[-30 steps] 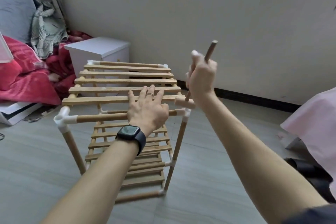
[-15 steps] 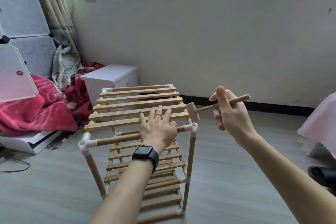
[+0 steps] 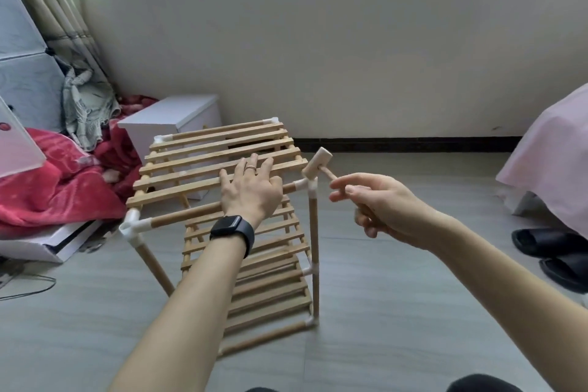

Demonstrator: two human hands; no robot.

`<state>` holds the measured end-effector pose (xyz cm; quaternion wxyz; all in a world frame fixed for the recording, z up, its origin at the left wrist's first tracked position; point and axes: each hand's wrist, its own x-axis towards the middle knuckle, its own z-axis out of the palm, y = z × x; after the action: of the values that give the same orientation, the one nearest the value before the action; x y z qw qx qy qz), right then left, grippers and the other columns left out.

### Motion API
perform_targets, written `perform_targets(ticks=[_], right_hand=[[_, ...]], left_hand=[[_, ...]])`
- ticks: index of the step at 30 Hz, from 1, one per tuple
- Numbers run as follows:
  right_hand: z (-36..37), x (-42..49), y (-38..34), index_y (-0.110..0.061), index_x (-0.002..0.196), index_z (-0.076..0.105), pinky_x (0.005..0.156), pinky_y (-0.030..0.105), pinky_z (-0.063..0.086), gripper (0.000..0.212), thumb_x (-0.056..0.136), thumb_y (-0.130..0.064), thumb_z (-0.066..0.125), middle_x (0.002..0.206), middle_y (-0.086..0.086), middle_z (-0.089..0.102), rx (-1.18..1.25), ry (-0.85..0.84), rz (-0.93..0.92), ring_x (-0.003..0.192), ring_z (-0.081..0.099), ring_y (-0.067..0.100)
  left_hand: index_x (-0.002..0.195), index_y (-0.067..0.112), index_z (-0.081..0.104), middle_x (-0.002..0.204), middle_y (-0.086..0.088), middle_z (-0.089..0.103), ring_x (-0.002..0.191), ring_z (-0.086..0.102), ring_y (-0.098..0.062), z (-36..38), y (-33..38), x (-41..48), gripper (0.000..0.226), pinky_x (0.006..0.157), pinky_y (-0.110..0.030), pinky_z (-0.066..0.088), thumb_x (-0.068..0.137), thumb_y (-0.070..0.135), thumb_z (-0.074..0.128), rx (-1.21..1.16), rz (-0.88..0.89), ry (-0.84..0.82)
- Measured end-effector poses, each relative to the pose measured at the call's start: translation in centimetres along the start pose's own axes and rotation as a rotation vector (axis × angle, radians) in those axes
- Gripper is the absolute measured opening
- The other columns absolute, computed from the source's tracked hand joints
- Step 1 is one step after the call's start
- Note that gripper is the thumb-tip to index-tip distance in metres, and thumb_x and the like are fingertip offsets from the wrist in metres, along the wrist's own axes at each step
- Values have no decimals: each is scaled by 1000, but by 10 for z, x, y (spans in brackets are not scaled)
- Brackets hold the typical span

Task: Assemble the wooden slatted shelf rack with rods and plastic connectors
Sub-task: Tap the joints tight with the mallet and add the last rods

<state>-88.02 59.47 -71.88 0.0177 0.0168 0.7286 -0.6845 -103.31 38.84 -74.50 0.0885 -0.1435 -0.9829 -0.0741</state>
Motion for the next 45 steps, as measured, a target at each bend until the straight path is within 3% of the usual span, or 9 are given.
perform_targets(ticks=[6, 10, 16, 20, 24, 27, 31, 35, 45], right_hand=[[-1, -3, 6, -27, 133, 56, 67, 28, 44, 28, 106, -27, 46, 89, -11, 69, -875, 379, -309, 71, 60, 6], [-3, 3, -9, -23, 114, 71, 65, 31, 50, 29, 107, -30, 44, 83, -5, 71, -1064, 255, -172, 68, 60, 12], [-3, 11, -27, -19, 115, 71, 50, 12, 40, 24, 106, -21, 49, 71, -8, 66, -757, 493, -514, 55, 57, 3], [2, 11, -13, -26, 82, 63, 60, 35, 45, 30, 105, -25, 44, 71, -3, 63, -1115, 288, -276, 68, 60, 25], [1, 10, -8, -18, 115, 71, 59, 19, 43, 25, 105, -21, 49, 73, -7, 64, -844, 482, -546, 60, 57, 7], [-2, 11, -1, -26, 94, 69, 59, 34, 43, 25, 105, -26, 46, 66, -5, 61, -1060, 274, -361, 56, 54, 14], [-6, 12, 4, -21, 120, 71, 56, 17, 44, 25, 105, -23, 50, 71, -11, 63, -852, 494, -473, 59, 58, 6], [-5, 13, 4, -32, 104, 73, 55, 34, 49, 25, 104, -27, 49, 67, -6, 67, -914, 331, -315, 56, 60, 14], [-7, 7, 0, -26, 116, 71, 43, 23, 41, 26, 105, -25, 47, 62, -5, 63, -709, 417, -337, 50, 55, 9]], left_hand=[[158, 38, 21, 169, 0, 15, 155, 12, -21, -1, 2, -2, 61, 123, -57, 5, 98, 45, 22, -4, -4, 8], [158, 39, 22, 169, 0, 15, 155, 12, -21, -1, 3, -2, 60, 123, -57, 5, 99, 45, 22, -6, -12, 13], [158, 39, 23, 168, 1, 16, 155, 11, -21, 2, 2, 0, 60, 123, -58, 4, 98, 46, 22, -17, -14, 17], [158, 39, 22, 169, 1, 15, 155, 11, -20, 2, 1, 0, 59, 123, -57, 4, 99, 46, 23, -23, -12, 17], [158, 39, 23, 168, 1, 16, 155, 11, -21, 2, 1, 1, 59, 123, -57, 4, 99, 46, 23, -22, -11, 20], [158, 38, 22, 168, 1, 15, 155, 12, -21, 1, 2, 0, 60, 123, -57, 5, 99, 45, 22, -10, -6, 21], [158, 39, 22, 168, 1, 16, 155, 12, -21, 1, 1, 1, 60, 123, -57, 6, 98, 45, 22, -1, -4, 23], [158, 39, 23, 168, 1, 17, 155, 13, -21, 2, 1, 0, 59, 123, -56, 7, 99, 44, 22, 6, -8, 24], [158, 37, 23, 168, 1, 18, 155, 14, -20, 0, 2, -4, 59, 124, -56, 7, 100, 43, 22, 0, 2, 31]])
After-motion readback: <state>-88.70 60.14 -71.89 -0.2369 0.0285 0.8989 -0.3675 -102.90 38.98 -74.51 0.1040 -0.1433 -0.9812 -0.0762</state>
